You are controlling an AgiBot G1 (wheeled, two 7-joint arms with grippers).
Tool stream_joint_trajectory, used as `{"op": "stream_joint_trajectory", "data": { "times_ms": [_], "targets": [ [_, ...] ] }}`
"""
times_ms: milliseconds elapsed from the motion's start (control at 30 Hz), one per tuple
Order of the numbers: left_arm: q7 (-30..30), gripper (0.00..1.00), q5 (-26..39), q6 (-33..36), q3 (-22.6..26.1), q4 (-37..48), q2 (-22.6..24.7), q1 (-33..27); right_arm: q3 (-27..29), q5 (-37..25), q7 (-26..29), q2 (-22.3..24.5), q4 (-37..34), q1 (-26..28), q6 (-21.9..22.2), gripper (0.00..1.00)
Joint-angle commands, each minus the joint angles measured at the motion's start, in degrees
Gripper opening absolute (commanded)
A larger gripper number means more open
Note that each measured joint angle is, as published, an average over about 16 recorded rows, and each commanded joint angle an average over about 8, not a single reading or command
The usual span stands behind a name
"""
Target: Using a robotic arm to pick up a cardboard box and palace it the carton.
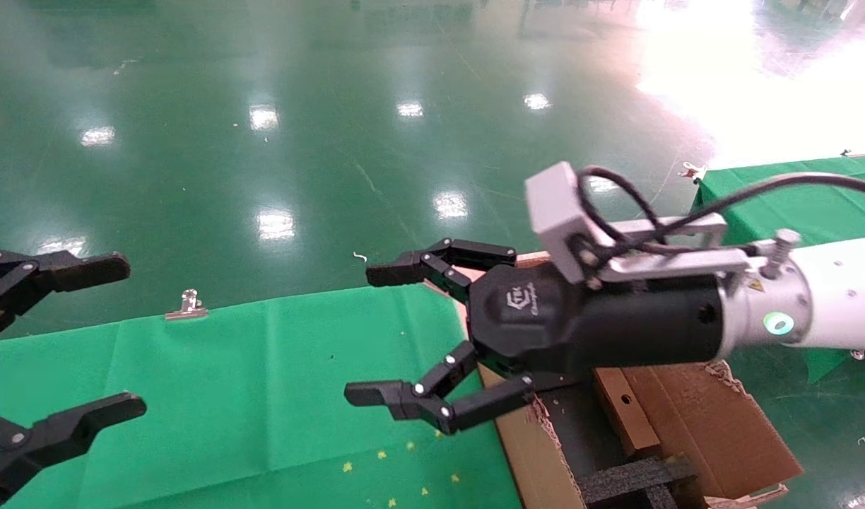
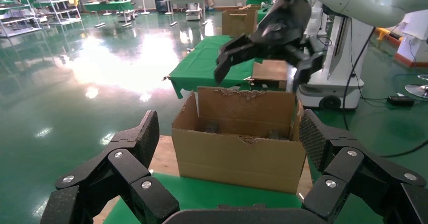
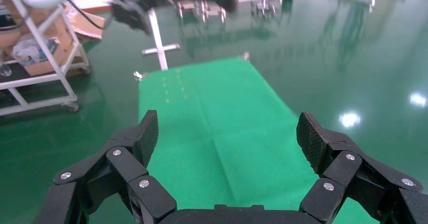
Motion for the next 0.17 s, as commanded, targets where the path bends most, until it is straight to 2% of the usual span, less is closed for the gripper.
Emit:
{"op": "stream_joint_trajectory", "data": {
  "times_ms": [33, 167],
  "targets": [
    [0.0, 1.00, 0.0, 0.0, 0.0, 0.0, 0.0, 0.0, 4.3, 1.6, -3.8, -0.6, -0.2, -3.1, -2.1, 1.00],
    [0.0, 1.00, 0.0, 0.0, 0.0, 0.0, 0.0, 0.0, 8.0, 3.0, -7.0, -1.1, -0.4, -5.7, -3.9, 1.00]
  ]
}}
